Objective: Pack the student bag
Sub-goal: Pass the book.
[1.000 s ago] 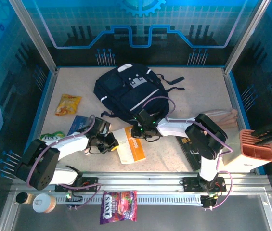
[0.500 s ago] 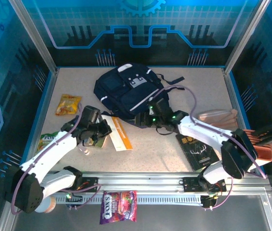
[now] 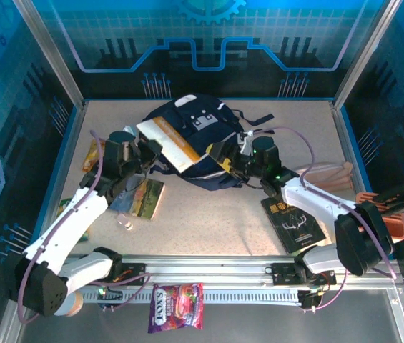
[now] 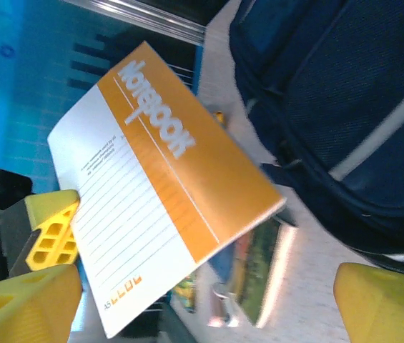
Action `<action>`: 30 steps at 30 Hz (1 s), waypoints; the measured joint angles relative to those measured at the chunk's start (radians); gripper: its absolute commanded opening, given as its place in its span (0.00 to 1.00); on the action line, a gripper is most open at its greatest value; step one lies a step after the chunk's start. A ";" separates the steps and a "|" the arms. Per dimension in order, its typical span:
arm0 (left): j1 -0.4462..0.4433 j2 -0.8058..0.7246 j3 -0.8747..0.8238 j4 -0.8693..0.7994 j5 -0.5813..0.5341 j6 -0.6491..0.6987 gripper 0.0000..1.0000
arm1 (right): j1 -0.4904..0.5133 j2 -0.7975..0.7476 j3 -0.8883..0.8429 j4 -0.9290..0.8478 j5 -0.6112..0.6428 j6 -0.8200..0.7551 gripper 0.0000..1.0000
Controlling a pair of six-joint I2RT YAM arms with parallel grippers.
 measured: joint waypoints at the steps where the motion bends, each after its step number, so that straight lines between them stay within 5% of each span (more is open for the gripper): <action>1: 0.000 0.011 0.000 0.039 -0.001 -0.023 0.00 | 0.000 0.026 0.000 0.045 -0.009 0.051 0.93; 8: 0.000 0.098 0.000 0.223 -0.002 -0.148 0.00 | 0.045 0.190 0.005 0.317 0.011 0.323 0.94; 15: 0.002 0.130 0.000 0.285 -0.009 -0.208 0.00 | 0.072 0.248 0.096 0.379 0.058 0.410 0.90; 24: 0.006 0.135 -0.002 0.300 -0.005 -0.238 0.00 | 0.072 0.304 0.137 0.436 0.093 0.444 0.58; 30: 0.014 0.135 -0.010 0.299 0.019 -0.238 0.03 | 0.072 0.335 0.164 0.445 0.090 0.441 0.27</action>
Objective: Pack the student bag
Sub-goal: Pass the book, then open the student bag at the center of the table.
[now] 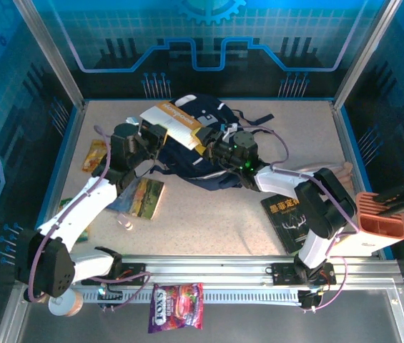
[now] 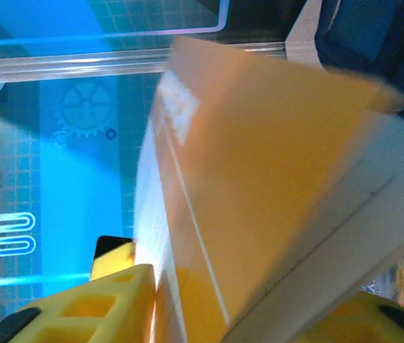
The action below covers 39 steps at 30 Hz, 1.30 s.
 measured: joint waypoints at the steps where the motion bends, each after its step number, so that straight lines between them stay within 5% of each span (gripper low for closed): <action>1: 0.003 0.000 -0.003 0.000 0.004 0.001 0.06 | 0.000 0.000 0.005 0.001 -0.001 -0.005 0.23; 7: 0.010 0.007 0.002 -0.031 0.035 0.089 0.45 | -0.019 -0.001 0.010 0.008 -0.023 -0.027 0.00; 15: 0.008 0.068 0.079 -0.164 0.066 0.355 0.79 | -0.116 -0.100 -0.039 -0.078 -0.033 -0.145 0.00; 28: -0.195 0.417 0.396 -0.441 0.058 0.863 0.88 | -0.395 -0.461 -0.180 -0.555 -0.008 -0.493 0.00; 39: -0.296 0.780 0.807 -0.698 -0.033 1.069 0.84 | -0.511 -0.650 -0.207 -0.882 0.082 -0.652 0.00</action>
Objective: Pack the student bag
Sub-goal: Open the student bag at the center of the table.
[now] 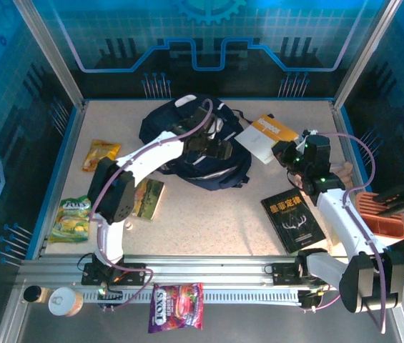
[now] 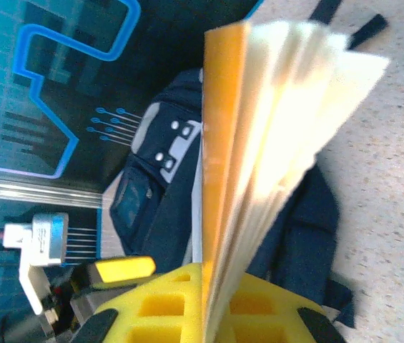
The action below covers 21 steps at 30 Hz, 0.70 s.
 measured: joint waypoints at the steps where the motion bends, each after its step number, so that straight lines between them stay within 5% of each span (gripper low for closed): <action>1: -0.008 0.023 0.032 -0.022 -0.013 0.012 0.83 | -0.001 0.000 0.000 -0.017 0.005 -0.007 0.00; 15: -0.093 0.300 0.357 -0.277 -0.206 0.182 0.48 | -0.019 -0.046 0.000 -0.172 0.089 -0.062 0.00; 21: -0.097 0.364 0.427 -0.330 -0.278 0.216 0.45 | -0.021 -0.054 0.000 -0.187 0.104 -0.064 0.00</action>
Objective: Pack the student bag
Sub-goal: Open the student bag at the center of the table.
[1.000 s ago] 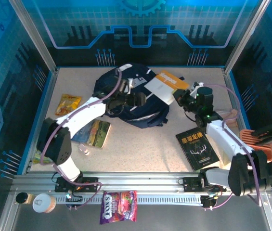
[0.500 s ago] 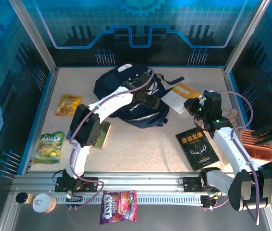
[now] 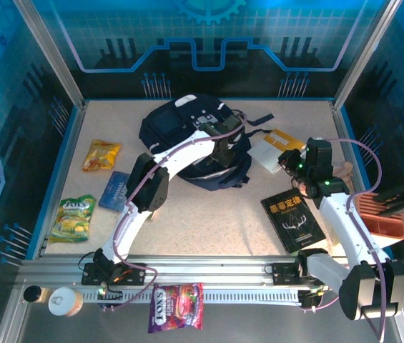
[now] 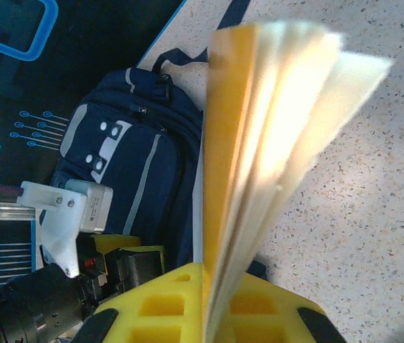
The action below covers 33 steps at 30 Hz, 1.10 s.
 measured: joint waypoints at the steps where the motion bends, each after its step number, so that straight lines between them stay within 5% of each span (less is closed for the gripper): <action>1: -0.002 0.006 0.008 -0.006 -0.012 0.003 0.43 | 0.000 -0.001 0.000 0.000 0.001 0.000 0.00; 5: -0.013 0.022 0.027 -0.021 -0.050 0.015 0.34 | 0.000 -0.002 0.000 -0.003 0.002 0.000 0.00; 7: -0.016 0.023 0.027 -0.021 -0.059 0.021 0.21 | 0.000 -0.002 0.000 -0.010 0.002 0.000 0.00; 14: -0.022 0.019 0.030 -0.018 -0.061 0.034 0.06 | -0.001 -0.029 0.001 -0.056 0.014 -0.011 0.00; 25: -0.017 -0.136 -0.051 0.025 -0.055 0.045 0.00 | -0.001 -0.132 0.002 -0.141 0.042 -0.064 0.00; 33: -0.015 -0.302 -0.149 0.116 -0.037 0.048 0.00 | -0.001 -0.198 -0.051 -0.111 -0.062 -0.070 0.00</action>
